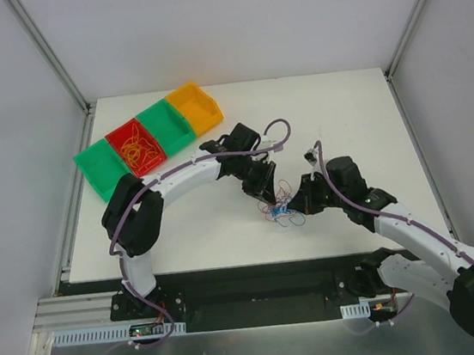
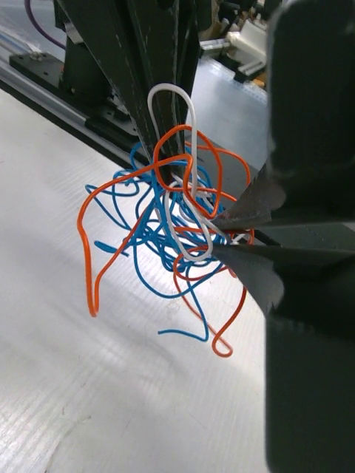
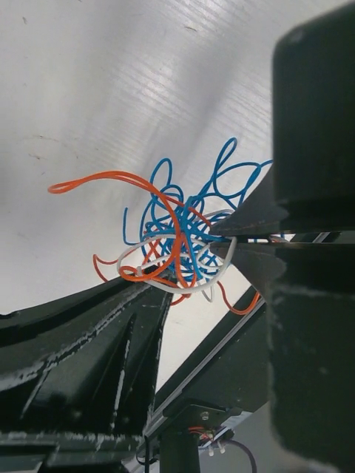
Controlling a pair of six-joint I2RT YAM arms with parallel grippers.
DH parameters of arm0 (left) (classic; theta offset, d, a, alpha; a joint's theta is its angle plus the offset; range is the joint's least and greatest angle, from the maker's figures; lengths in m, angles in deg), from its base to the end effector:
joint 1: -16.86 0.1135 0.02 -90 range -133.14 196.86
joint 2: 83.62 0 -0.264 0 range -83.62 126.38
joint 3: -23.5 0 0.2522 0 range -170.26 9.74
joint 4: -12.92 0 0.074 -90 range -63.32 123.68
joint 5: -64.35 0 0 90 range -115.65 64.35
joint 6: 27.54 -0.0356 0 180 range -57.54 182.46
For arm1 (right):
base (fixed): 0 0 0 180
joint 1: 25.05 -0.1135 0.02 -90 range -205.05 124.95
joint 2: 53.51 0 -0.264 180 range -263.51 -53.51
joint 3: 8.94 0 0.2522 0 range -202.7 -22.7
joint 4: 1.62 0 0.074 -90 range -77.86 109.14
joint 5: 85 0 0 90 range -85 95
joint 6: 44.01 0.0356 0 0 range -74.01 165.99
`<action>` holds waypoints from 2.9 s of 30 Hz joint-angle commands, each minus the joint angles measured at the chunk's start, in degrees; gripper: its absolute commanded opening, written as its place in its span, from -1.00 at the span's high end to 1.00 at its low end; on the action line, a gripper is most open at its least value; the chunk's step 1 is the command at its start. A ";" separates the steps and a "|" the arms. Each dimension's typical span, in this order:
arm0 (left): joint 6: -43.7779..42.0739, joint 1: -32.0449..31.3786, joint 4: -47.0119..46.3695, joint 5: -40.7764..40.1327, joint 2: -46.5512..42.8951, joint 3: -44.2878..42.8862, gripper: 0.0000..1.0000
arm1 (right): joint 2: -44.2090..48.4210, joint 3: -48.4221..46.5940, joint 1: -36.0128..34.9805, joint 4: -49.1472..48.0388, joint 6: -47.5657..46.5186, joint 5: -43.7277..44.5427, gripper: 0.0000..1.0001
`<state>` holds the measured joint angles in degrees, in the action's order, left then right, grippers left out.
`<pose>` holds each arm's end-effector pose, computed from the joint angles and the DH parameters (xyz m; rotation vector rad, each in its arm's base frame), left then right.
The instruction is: Untangle the cables
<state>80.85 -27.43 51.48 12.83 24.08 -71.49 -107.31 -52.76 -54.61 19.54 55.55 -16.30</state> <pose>0.2780 -0.3022 0.2300 0.9019 2.4855 -1.2621 0.1712 0.1120 0.2274 -0.6019 2.0915 0.7923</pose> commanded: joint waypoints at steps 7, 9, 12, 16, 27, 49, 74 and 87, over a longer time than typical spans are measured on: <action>-6.35 -0.79 1.14 -19.11 -10.90 -0.52 1.00 | -1.82 -3.33 0.03 8.22 2.03 17.39 0.96; -7.58 -0.79 -0.88 -26.15 -15.74 1.50 1.00 | -5.86 -4.47 0.12 13.06 3.96 26.17 0.94; -8.72 -0.71 -5.36 -34.76 -24.00 6.25 1.00 | -12.01 -6.23 0.38 20.35 7.83 36.04 0.82; -10.30 -0.79 -10.99 -49.69 -33.06 11.87 1.00 | -11.34 -6.50 0.47 25.55 10.56 46.14 0.65; -11.88 -0.79 -23.99 -73.03 -50.03 23.39 1.00 | -3.77 -6.94 5.04 28.02 10.13 55.06 0.42; -12.69 -0.71 -31.57 -72.86 -58.40 28.59 1.00 | 8.01 -6.41 15.06 20.55 -0.26 32.74 -0.53; -10.22 -0.71 -29.46 -66.08 -56.99 27.62 1.00 | -8.77 7.65 -3.31 -13.89 57.93 23.85 -0.12; -9.69 -0.79 -29.10 -64.06 -57.69 27.18 1.00 | -13.78 8.88 -3.66 -15.31 64.70 27.89 0.29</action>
<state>70.63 -28.15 23.15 -52.61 -32.36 -42.79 -120.36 -44.43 -57.84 6.01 116.40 9.20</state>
